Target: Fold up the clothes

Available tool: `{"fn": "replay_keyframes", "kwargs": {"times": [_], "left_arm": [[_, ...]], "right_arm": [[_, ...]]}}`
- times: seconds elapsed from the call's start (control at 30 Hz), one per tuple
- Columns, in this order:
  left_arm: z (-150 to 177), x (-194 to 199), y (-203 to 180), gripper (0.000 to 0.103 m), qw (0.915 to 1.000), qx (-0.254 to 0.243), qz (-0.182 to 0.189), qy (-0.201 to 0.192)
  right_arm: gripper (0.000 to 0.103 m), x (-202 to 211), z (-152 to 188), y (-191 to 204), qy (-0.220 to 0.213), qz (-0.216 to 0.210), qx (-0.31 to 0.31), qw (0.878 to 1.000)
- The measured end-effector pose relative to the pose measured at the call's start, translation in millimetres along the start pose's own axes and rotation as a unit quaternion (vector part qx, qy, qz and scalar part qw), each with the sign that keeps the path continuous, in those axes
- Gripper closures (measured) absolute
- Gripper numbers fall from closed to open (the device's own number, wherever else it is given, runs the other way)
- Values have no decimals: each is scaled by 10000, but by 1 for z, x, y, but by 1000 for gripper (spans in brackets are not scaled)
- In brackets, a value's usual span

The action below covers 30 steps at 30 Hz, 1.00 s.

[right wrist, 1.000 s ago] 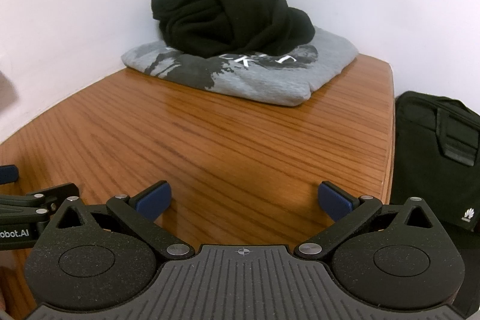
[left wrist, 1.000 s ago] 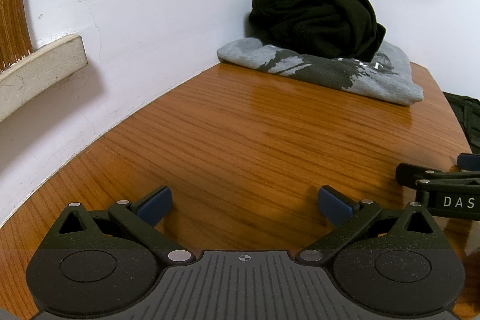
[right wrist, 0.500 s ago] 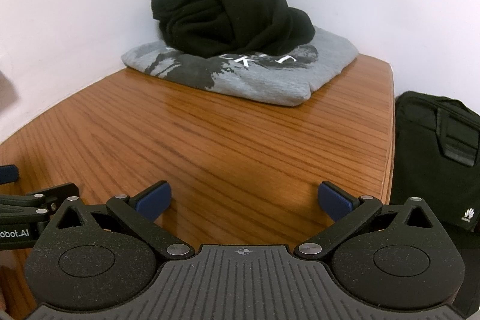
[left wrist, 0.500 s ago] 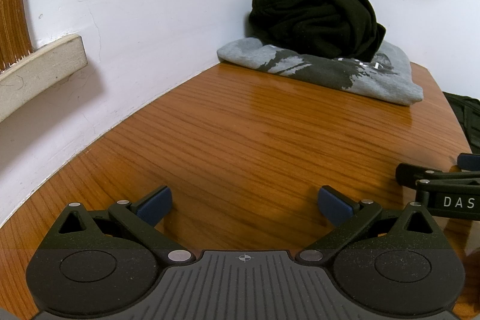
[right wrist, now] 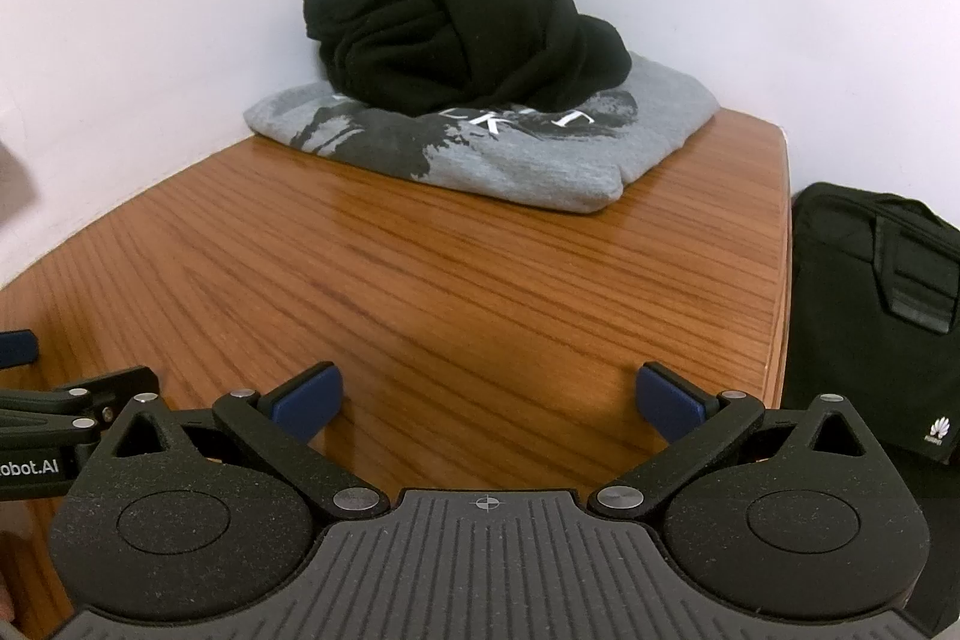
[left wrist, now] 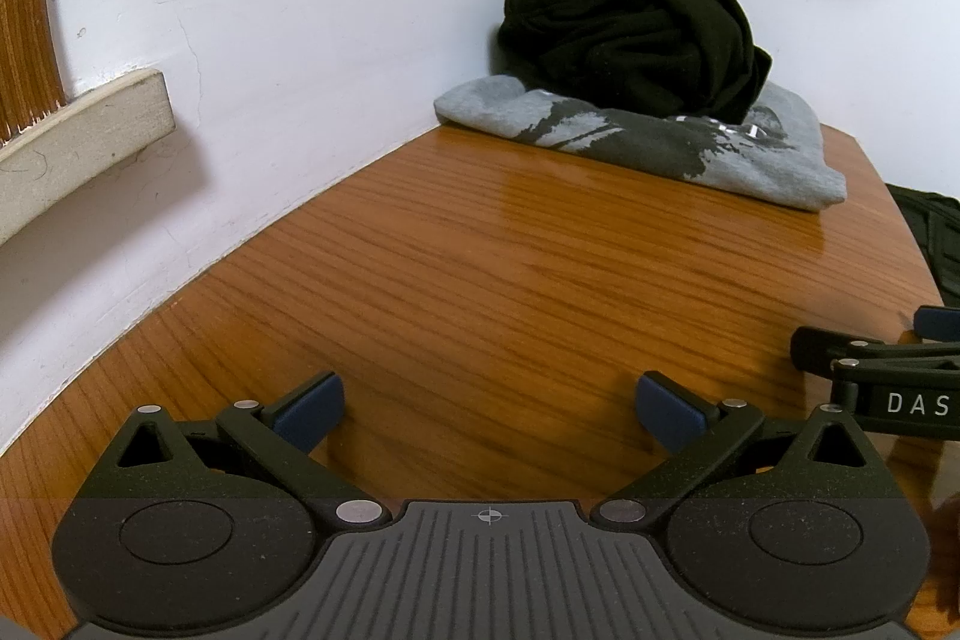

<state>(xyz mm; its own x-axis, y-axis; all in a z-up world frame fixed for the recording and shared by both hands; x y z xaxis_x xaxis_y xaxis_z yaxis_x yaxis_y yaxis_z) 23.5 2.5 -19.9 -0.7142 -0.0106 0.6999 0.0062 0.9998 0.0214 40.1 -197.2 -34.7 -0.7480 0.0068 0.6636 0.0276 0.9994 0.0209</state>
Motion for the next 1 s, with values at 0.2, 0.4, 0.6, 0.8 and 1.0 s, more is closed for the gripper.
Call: {"fn": "replay_keyframes", "kwargs": {"times": [0.2,0.4,0.6,0.8,1.0], "left_arm": [[-1,0,0,0,10000,0,1,0],[-1,1,-1,0,10000,0,2,1],[-2,2,-1,0,10000,-2,3,2],[-1,2,-1,0,10000,-2,4,2],[-1,2,-1,0,10000,-3,5,2]], "right_arm": [[0,0,-1,1,3,-9,13,10000],[0,-1,-1,0,1,-33,29,10000],[0,-9,-10,-2,48,-374,288,9989],[0,-26,-45,-20,-65,-743,273,9968],[0,-46,-116,-30,-551,-510,731,9945]]}}
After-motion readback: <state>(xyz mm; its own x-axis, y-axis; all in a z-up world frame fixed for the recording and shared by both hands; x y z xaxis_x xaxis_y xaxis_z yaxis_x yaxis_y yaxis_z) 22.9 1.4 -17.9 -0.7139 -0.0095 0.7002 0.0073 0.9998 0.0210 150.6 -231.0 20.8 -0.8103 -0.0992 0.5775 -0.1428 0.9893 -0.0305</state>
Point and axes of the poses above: each gripper's, at about its wrist camera, not at the fingertips, and x roughly against the way its jaws point, y to its left, z to its underside, the point moved 3 cm from there along -x, roughly the way its jaws point, and after that the axes turned 4 degrees about y, right-handed, at the moved point
